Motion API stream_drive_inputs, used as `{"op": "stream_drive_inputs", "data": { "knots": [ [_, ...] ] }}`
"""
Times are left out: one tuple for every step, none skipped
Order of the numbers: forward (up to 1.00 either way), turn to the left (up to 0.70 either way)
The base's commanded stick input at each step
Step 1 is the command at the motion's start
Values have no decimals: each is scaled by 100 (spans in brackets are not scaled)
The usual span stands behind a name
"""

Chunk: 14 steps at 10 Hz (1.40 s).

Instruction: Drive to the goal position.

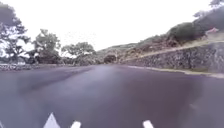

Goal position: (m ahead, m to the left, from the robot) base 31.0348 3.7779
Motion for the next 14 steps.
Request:
{"op": "stream_drive_inputs", "data": {
  "knots": [
    [70,0],
    [70,0],
    [70,0],
    [70,0],
    [70,0],
    [70,0],
    [70,0],
    [70,0],
    [70,0],
    [70,0],
    [70,0],
    [70,0],
    [70,0],
    [70,0]
  ]
}}
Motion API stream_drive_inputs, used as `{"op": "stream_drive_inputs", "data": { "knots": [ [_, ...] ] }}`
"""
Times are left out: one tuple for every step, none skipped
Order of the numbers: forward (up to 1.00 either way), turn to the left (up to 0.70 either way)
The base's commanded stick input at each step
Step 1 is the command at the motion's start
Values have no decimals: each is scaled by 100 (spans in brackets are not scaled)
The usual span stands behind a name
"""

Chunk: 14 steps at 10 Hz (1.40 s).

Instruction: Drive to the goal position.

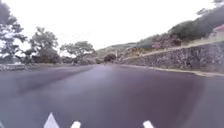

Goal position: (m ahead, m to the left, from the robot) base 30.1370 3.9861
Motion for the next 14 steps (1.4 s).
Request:
{"op": "stream_drive_inputs", "data": {
  "knots": [
    [70,0],
    [70,0],
    [70,0],
    [70,0],
    [70,0],
    [70,0],
    [70,0],
    [70,0],
    [70,0],
    [70,0],
    [70,0],
    [70,0],
    [70,0],
    [70,0]
  ]
}}
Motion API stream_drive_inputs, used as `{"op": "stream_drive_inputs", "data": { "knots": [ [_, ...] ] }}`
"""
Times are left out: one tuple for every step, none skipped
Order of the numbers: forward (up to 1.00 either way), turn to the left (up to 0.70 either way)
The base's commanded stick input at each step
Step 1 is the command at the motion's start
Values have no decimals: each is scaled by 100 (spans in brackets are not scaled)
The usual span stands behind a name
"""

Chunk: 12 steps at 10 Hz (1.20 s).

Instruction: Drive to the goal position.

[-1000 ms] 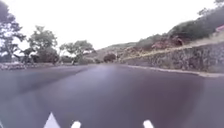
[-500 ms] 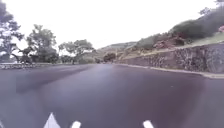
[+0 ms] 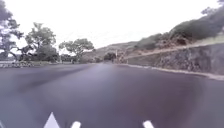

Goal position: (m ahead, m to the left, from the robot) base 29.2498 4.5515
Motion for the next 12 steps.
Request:
{"op": "stream_drive_inputs", "data": {
  "knots": [
    [70,0],
    [70,0],
    [70,0],
    [70,0],
    [70,0],
    [70,0],
    [70,0],
    [70,0],
    [70,0],
    [70,0],
    [70,0],
    [70,0]
  ]
}}
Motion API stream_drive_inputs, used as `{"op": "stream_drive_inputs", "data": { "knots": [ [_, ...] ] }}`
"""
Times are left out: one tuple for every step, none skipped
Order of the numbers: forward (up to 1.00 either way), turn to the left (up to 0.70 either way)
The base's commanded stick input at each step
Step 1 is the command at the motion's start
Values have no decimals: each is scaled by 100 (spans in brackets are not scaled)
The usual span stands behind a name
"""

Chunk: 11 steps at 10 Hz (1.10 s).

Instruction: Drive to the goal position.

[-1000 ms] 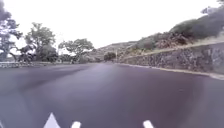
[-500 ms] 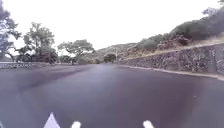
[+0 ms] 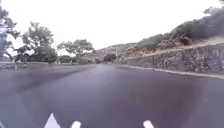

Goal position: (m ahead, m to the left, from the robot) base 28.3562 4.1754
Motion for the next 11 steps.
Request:
{"op": "stream_drive_inputs", "data": {
  "knots": [
    [70,0],
    [70,0],
    [70,0],
    [70,0],
    [70,0],
    [70,0],
    [70,0],
    [70,0],
    [70,0],
    [70,0],
    [70,0]
  ]
}}
